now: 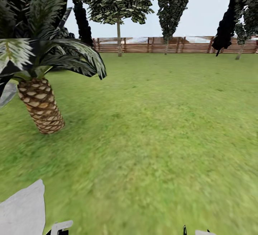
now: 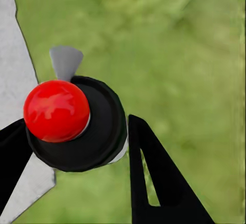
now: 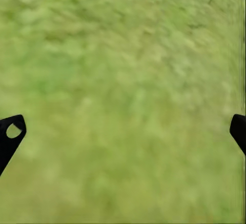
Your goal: Pick up the pesticide atomizer in the garden and spray insectifuge to fully cover both potted plants in the garden.
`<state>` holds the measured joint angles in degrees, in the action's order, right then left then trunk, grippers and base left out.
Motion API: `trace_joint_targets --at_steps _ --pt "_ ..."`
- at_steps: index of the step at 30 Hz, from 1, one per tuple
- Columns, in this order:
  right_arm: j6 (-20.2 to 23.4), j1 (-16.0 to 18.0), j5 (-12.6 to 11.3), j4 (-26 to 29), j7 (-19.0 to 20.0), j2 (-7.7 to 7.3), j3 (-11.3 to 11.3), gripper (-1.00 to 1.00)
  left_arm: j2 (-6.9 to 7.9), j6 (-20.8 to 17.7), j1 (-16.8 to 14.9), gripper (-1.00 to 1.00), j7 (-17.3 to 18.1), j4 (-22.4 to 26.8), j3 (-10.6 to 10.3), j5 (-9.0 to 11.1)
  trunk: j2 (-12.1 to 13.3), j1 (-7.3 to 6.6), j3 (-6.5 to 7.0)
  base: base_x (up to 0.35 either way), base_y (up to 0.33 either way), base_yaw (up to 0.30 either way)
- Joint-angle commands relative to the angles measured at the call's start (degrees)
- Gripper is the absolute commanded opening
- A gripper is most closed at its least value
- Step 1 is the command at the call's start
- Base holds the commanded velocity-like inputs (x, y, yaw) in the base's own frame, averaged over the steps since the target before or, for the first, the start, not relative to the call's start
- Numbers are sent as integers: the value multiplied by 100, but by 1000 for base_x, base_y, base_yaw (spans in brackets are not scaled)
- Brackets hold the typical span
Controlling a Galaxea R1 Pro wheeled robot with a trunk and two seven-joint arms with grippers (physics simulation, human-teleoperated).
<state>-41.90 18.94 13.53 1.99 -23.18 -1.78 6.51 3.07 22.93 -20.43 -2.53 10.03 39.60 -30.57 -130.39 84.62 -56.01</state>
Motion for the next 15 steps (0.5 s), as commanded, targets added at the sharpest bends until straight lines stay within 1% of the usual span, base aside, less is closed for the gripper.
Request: trace_joint_targets --at_steps 1,8,15 --pt "-11 4 62 -6 -20 2 46 100 1 27 -5 -100 -28 -7 30 -62 -2 2 2 288 -195 -201" --pt "-11 4 62 -6 -25 7 45 100 3 23 -5 -100 -29 -4 30 -54 -2 2 53 288 -197 -148" --pt "-3 4 84 0 -8 -30 37 100 7 27 -5 -100 -33 -3 30 -44 -2 2 64 289 -195 -17"
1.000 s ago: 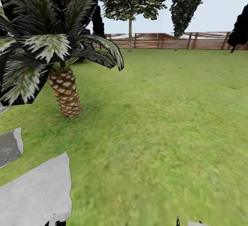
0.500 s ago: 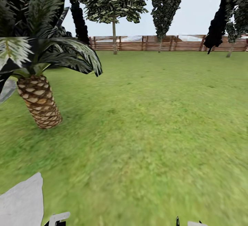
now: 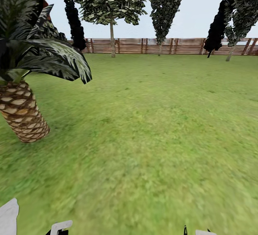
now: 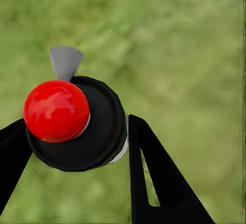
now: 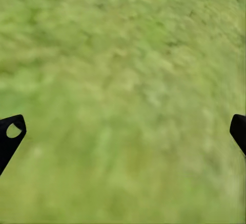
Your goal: Pick up the pesticide atomizer in the garden and spray insectifuge to fully cover both potted plants in the garden.
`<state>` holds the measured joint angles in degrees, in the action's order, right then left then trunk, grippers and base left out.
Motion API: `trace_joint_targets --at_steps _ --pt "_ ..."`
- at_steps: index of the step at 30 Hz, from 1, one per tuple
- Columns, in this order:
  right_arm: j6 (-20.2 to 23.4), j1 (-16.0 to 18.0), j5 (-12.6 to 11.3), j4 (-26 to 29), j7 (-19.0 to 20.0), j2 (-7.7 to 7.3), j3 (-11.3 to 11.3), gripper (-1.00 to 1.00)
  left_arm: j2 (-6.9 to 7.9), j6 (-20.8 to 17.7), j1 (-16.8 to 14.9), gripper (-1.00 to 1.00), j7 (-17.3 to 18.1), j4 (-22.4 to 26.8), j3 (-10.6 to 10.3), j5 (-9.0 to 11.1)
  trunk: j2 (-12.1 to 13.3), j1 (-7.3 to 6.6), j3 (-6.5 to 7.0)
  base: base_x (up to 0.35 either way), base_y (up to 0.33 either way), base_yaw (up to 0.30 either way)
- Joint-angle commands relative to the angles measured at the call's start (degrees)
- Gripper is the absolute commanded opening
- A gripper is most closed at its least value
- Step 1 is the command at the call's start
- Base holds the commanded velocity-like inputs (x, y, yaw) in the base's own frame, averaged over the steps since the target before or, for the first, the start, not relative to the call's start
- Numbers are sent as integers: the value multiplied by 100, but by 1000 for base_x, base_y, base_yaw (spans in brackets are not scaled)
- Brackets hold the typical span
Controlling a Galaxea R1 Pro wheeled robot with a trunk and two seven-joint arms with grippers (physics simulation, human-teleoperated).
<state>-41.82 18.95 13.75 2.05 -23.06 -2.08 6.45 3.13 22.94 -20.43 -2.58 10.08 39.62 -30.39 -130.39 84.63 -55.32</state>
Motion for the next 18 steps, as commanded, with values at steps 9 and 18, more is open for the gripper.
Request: trace_joint_targets --at_steps 9,18 --pt "-10 4 75 -9 -18 -12 40 100 2 26 -5 -100 -29 -8 32 -54 -2 2 -5 294 -173 0" --pt "-10 4 61 -11 -32 30 40 100 4 26 -5 -100 -30 -13 34 -58 -2 2 -5 295 -171 0"
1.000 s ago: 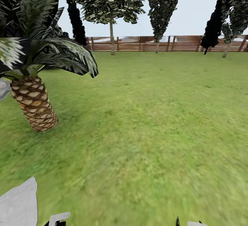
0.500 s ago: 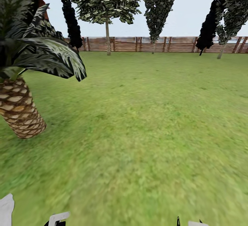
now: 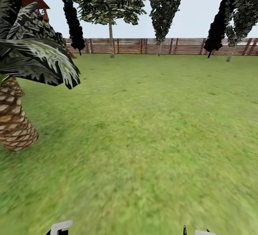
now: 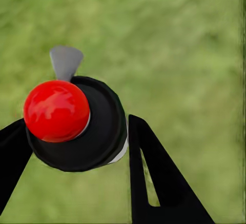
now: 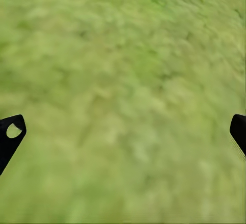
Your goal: Pick up the pesticide atomizer in the garden and spray insectifuge to fully cover both potted plants in the garden.
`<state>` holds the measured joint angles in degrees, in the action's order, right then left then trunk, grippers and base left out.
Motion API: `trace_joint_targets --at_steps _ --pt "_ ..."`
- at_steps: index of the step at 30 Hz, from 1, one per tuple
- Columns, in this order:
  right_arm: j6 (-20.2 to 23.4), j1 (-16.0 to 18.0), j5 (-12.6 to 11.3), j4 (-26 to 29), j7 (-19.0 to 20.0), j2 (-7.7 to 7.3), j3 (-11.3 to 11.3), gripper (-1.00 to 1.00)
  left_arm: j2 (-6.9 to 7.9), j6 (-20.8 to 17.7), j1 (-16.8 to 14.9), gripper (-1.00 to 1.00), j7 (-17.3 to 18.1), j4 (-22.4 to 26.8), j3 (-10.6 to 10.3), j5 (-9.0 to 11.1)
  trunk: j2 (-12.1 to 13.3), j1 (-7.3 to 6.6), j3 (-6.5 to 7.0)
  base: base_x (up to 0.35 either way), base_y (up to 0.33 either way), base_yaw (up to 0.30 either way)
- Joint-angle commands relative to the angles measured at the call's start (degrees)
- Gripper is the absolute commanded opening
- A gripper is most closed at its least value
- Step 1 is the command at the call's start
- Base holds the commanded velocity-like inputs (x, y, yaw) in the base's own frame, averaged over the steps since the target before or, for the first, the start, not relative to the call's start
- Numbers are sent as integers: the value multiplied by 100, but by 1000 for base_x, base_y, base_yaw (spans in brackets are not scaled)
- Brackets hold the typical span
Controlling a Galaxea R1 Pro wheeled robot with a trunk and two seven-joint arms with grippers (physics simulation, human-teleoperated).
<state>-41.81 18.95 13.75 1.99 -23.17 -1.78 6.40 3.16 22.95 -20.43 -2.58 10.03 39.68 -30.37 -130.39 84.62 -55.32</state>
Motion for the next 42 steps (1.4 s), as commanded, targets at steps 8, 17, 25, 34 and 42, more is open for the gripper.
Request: trace_joint_targets --at_steps 8,17,25,34,42 --pt "-13 4 57 -6 -21 7 46 100 0 26 -5 -100 -30 -10 23 -66 -2 2 -5 295 -171 111" --pt "-12 4 57 -5 -21 3 46 100 0 26 -5 -100 -32 -10 28 -52 -2 2 -5 295 -172 135" --pt "-12 4 57 -6 -21 3 46 100 1 26 -5 -100 -32 -8 31 -43 -2 2 -5 306 -151 3" --pt "-12 4 57 -6 -21 5 46 100 1 26 -5 -100 -32 -5 31 -39 -2 2 -5 320 -110 0" --pt "-12 4 57 -6 -21 7 46 100 1 26 -5 -100 -32 -6 31 -39 -2 2 -5 326 -85 0"
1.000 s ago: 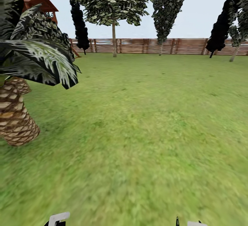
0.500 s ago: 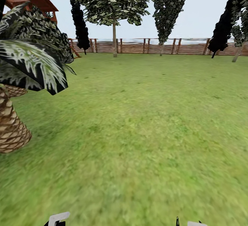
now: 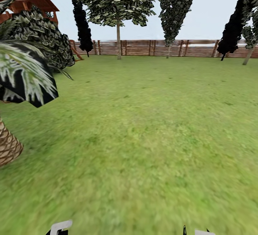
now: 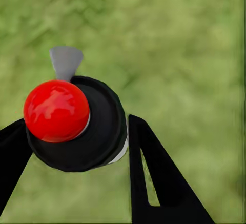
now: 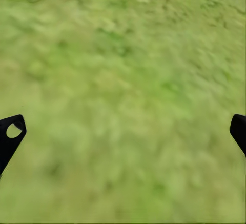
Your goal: Pick up the pesticide atomizer in the garden and spray insectifuge to fully cover both potted plants in the garden.
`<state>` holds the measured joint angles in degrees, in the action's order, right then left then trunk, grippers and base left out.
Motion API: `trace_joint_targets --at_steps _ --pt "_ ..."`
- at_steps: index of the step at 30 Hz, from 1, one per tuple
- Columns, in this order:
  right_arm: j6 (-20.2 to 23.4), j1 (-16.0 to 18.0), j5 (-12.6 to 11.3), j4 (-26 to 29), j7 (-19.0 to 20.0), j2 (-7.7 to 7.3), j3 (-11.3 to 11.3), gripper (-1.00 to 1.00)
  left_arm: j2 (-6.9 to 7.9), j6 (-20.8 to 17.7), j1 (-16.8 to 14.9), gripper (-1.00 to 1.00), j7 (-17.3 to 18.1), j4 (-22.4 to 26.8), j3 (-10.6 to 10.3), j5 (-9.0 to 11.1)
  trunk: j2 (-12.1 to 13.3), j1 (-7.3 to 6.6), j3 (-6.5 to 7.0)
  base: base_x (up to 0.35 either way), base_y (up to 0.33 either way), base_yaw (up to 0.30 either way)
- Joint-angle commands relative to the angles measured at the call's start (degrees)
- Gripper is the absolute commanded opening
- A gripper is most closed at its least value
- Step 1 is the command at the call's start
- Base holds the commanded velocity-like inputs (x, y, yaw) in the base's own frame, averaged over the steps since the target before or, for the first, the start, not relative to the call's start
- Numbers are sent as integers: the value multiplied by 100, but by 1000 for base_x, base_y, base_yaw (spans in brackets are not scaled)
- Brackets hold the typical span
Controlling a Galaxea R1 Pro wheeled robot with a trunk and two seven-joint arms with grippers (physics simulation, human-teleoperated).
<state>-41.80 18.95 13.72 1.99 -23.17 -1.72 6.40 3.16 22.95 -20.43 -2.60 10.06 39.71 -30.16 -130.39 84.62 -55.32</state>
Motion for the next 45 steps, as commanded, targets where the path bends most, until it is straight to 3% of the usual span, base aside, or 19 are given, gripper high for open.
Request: trace_joint_targets --at_steps 1,18,33,45 --pt "-12 4 61 -5 -21 2 45 100 1 25 -5 -100 -30 -7 28 -61 -2 2 -5 326 -84 0" --pt "-12 4 61 -5 -21 5 45 100 1 25 0 -100 -30 -12 31 -61 -2 2 -5 326 -84 5" --pt "-12 4 61 -5 -21 5 45 100 1 25 1 -100 -30 -13 28 -61 -2 2 -5 326 -105 230" --pt "-12 4 61 -5 -21 5 45 100 1 25 0 -100 -30 -13 30 -52 -2 2 -5 326 -121 18"
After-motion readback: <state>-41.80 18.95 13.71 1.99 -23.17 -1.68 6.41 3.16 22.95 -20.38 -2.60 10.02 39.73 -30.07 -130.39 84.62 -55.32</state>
